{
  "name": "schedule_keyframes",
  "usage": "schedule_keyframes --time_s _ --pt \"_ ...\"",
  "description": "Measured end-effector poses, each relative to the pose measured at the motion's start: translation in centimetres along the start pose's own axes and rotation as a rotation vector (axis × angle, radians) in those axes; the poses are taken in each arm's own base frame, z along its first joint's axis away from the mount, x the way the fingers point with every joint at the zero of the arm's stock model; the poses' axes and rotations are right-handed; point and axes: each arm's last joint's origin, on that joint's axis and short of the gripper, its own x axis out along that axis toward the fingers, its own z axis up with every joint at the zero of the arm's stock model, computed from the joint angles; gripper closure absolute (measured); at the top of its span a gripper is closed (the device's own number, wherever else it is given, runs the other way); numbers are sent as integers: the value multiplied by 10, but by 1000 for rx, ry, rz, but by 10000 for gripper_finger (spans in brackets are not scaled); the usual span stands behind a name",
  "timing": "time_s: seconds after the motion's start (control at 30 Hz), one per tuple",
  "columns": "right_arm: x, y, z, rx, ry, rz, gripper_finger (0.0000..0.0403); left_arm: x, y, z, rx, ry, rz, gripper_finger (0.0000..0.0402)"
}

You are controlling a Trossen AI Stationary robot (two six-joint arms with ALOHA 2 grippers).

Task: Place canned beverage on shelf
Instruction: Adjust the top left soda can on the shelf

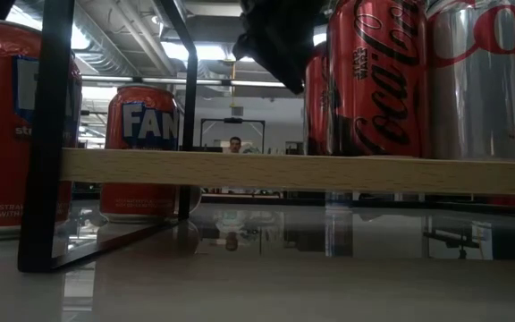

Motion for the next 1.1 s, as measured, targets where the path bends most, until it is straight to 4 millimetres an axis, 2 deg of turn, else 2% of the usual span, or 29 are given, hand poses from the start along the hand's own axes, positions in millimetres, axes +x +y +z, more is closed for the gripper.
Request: schedule_keyframes --time_s 0.37,0.57,0.77,0.93,1.1 --pt "0 0 0 0 0 0 56 -1 -4 0 3 -10 -12 257" --pt "0 0 0 0 0 0 56 -5 1 2 4 11 -1 256" --pt "0 0 0 0 0 0 56 -27 8 9 43 73 -4 256" --pt "0 0 0 -2 0 0 56 -61 11 18 32 130 -82 256" --pt "0 0 0 -1 0 -1 56 -99 15 18 -34 224 -158 256"
